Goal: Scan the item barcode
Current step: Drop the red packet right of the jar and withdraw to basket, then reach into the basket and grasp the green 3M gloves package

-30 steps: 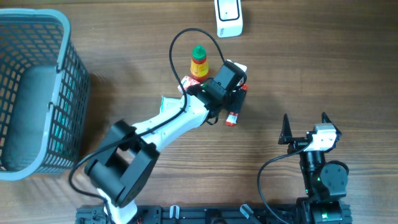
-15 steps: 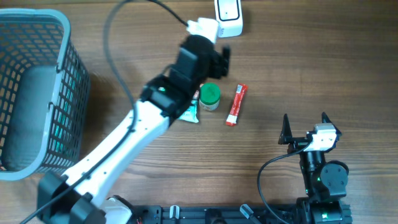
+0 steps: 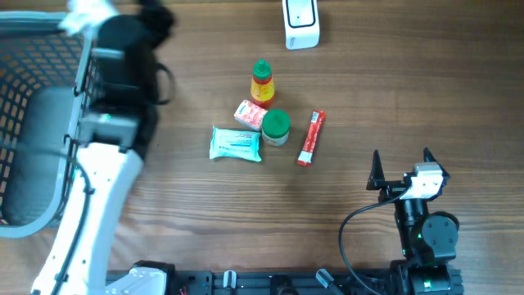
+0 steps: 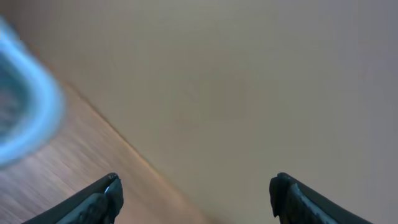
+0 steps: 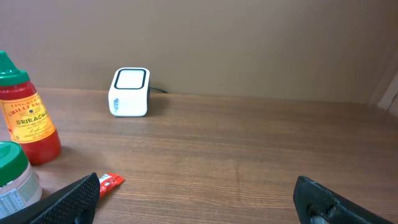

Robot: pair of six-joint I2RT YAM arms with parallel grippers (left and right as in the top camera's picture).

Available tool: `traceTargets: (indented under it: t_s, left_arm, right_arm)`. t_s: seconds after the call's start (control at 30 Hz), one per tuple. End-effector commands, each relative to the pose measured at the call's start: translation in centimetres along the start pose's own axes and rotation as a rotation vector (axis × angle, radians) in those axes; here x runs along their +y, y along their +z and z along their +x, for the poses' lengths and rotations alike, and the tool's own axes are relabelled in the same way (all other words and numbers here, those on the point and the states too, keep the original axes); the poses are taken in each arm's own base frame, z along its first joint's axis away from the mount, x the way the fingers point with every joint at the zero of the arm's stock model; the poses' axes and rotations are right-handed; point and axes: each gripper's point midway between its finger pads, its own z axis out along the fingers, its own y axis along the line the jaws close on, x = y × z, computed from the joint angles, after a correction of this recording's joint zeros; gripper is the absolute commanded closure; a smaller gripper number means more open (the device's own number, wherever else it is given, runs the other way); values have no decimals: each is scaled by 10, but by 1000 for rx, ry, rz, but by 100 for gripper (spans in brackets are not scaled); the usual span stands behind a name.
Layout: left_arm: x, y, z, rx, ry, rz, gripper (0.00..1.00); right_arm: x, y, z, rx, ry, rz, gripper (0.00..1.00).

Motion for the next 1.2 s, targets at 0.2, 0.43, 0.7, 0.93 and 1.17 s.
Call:
traceTargets:
  t_s: [0.2,0.43,0.7,0.93,1.17]
  left_arm:
    - [91,5,-85,-247,-693,-175,31]
    - [172,-9,-80,-365,-1204,-392,28]
    - [215,-14,-106,-435,-1477,-396,15]
    - [239,-23,-113,-433,-1518,-441,0]
    - [244,-26,-102,-356,-1354,-515,1]
  right_arm:
    - [2,0,-1,-3,-5,-12,0]
    - [2,0,-1,-3,-4,-12,0]
    - [2,0,-1,-3,-5,-12,0]
    - [2,0,-1,-3,-4,-12,0]
    - [2,0,-1,-3,-4,-12,0]
